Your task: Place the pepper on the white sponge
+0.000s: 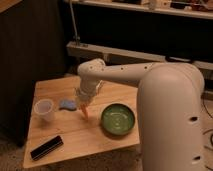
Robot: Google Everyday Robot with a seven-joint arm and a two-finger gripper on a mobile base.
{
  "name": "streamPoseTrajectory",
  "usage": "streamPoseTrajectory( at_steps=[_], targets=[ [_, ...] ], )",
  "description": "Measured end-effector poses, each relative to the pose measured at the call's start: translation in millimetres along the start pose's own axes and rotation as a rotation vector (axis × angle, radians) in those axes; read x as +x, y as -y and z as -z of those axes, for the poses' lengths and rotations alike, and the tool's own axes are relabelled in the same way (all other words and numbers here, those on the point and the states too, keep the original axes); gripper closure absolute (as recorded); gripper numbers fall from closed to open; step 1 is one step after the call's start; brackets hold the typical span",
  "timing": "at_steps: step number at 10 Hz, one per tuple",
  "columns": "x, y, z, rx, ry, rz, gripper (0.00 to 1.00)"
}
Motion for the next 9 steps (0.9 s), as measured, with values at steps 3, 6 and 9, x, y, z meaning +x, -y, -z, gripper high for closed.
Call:
streamPoseTrajectory(
  at_steps=[3, 6, 9],
  targets=[
    [-7.4, 1.2, 5.0, -0.006, 0.03, 0.042, 1.0],
    [-48.5, 24.1, 28.3, -0.035, 0.13, 0.258, 1.0],
    [-84.0, 35.1, 45.3, -0.034, 0.143, 0.352, 1.0]
  ],
)
